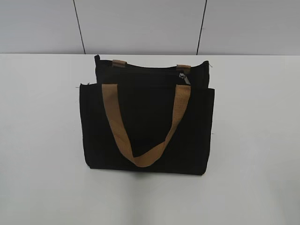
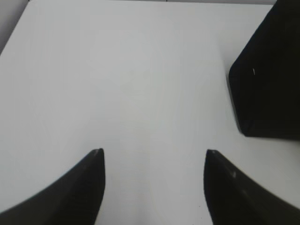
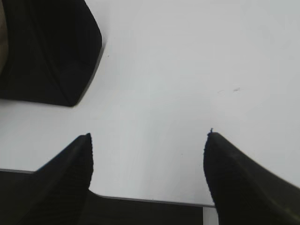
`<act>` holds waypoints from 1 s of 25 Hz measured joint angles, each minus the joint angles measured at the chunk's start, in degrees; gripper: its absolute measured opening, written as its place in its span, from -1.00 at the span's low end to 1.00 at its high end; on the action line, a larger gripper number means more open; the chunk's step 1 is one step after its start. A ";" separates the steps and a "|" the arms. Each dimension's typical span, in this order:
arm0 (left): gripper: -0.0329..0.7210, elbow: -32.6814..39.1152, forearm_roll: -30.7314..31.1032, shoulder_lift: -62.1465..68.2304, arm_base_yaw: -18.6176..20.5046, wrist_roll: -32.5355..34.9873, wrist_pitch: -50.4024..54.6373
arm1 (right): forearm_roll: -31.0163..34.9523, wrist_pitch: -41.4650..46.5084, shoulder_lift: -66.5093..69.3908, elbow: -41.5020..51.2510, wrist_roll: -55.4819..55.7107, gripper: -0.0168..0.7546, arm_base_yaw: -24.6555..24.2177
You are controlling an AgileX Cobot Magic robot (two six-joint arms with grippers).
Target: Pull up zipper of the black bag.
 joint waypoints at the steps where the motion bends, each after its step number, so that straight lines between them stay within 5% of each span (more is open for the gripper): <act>1: 0.40 0.06 0.00 -0.80 0.37 0.00 -0.04 | 0.00 -0.05 -1.27 0.06 0.00 0.49 -0.07; 19: 0.40 0.13 -0.05 -3.16 0.70 0.00 0.05 | 0.50 -0.34 -2.59 0.06 0.00 0.49 -0.17; 25: 0.40 0.13 -0.05 -3.16 0.70 0.00 0.05 | -4.35 -0.25 -2.59 0.06 -1.27 0.49 -0.17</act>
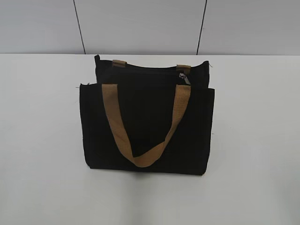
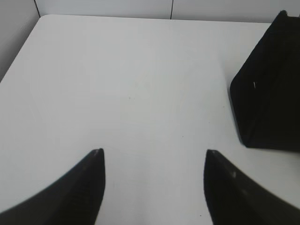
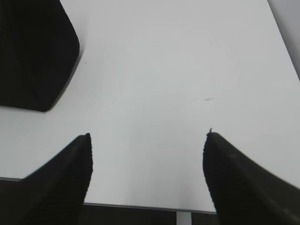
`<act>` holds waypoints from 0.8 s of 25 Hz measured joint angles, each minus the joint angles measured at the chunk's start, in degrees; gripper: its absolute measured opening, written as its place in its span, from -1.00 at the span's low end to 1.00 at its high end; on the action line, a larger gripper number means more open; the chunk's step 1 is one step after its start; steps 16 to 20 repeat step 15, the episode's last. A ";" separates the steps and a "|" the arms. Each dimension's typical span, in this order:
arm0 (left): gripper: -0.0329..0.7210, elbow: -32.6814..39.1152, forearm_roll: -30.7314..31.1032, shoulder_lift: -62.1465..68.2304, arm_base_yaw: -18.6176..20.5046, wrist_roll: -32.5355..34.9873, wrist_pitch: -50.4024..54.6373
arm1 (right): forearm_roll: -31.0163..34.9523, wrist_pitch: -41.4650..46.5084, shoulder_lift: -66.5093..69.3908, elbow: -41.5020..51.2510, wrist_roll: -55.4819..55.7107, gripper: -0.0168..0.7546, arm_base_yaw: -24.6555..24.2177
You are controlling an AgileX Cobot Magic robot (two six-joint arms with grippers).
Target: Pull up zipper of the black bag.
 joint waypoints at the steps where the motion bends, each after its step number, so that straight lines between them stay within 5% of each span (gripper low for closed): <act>1: 0.40 0.00 0.00 0.00 0.00 0.00 0.00 | -0.33 0.05 0.00 0.00 0.00 0.49 0.00; 20: 0.40 0.00 0.00 0.00 0.00 0.00 0.00 | 0.35 0.07 0.00 0.00 0.00 0.49 0.00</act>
